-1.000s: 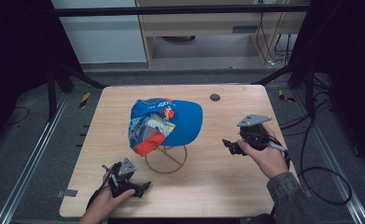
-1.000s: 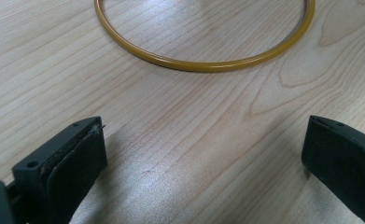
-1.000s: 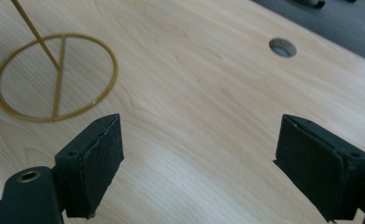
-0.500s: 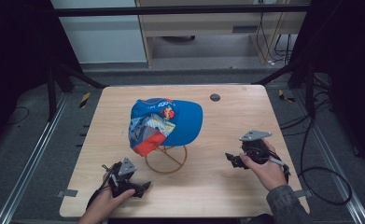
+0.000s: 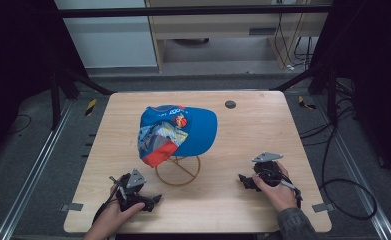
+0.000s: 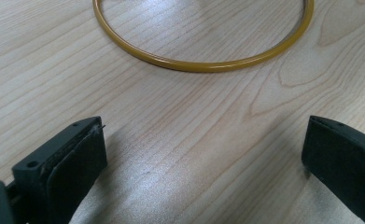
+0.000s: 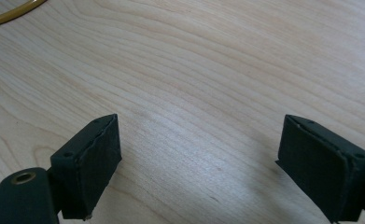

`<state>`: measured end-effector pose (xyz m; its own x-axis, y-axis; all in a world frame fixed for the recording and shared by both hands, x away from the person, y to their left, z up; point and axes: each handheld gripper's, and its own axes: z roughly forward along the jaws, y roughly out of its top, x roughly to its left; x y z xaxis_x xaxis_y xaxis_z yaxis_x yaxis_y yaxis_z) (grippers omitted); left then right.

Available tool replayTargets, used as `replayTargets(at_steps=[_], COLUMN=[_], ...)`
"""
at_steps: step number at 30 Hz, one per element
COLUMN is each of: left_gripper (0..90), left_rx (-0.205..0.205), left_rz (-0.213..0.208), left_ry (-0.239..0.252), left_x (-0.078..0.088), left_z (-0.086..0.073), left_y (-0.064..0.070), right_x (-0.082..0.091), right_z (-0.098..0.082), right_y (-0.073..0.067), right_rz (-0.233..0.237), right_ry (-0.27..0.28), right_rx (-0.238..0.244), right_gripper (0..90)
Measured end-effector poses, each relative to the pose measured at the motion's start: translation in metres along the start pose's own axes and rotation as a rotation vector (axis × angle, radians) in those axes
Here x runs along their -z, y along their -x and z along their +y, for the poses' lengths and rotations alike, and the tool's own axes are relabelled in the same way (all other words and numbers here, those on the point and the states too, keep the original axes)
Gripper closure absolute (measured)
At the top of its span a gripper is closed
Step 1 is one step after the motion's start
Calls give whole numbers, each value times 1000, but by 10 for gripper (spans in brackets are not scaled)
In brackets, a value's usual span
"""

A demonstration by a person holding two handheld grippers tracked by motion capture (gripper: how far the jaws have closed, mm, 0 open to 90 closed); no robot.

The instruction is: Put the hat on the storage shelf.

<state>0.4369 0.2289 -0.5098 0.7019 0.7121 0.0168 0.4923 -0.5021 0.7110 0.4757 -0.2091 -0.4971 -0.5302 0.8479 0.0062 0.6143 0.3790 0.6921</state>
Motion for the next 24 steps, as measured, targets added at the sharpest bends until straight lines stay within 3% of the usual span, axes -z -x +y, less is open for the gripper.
replayTargets(at_steps=[4, 10, 24], left_gripper=[0, 0, 0], left_rx=[-1, -4, -8], left_rz=[-1, -3, -11], left_ry=[0, 0, 0], left_x=[0, 0, 0], left_z=[0, 0, 0], left_y=[0, 0, -1], right_x=[-6, -7, -7], right_z=[-6, -14, -14], right_y=[-3, -6, -9], right_rz=[-13, -28, -48], right_ry=[2, 66, 59], right_rx=[-14, -14, -37], right_gripper=[106, 93, 72])
